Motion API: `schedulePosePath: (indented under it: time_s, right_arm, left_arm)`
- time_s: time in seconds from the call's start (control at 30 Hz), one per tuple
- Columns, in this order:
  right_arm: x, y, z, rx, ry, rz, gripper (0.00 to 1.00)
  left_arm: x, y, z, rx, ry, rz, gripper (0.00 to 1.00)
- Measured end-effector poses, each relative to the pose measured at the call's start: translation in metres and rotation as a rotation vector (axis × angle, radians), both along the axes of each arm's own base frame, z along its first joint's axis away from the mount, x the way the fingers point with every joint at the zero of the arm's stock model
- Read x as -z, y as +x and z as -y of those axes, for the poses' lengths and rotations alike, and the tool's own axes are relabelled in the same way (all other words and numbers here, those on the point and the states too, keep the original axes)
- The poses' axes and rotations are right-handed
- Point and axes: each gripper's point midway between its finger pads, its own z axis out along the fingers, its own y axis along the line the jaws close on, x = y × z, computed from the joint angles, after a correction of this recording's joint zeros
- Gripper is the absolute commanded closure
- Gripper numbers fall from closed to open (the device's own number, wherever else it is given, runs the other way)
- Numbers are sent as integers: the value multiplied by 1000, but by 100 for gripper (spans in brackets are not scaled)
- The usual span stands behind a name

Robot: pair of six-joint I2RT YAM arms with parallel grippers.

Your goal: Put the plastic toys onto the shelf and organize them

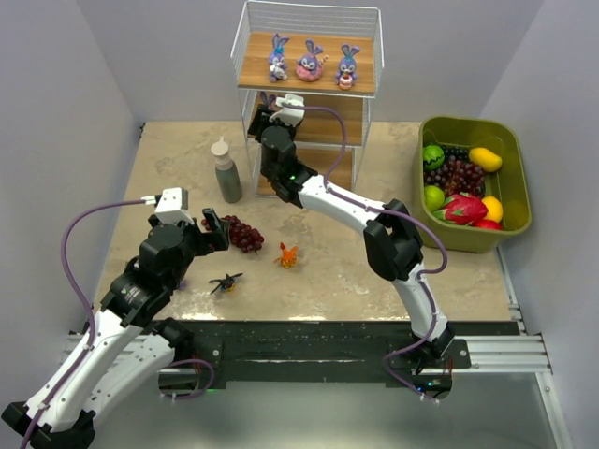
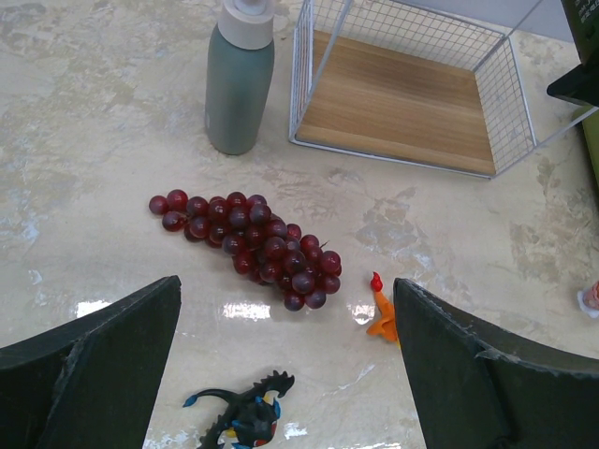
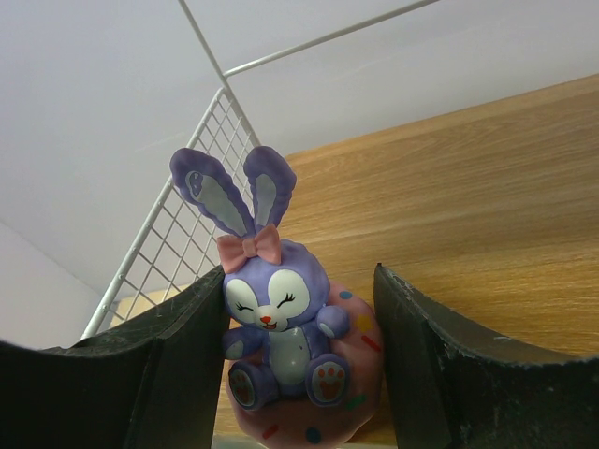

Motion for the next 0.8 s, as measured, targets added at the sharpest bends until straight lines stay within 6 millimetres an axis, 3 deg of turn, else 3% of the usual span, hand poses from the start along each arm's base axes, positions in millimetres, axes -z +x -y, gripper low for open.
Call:
schedulePosePath:
  time_s: [0.37, 0.8]
  right_arm:
    - [1, 2, 0, 13, -19, -10, 36]
    - [0, 4, 0, 26, -36, -4, 28]
  left_arm:
    - [1, 0, 0, 0, 1, -2, 0]
    - [1, 0, 0, 0, 1, -2, 0]
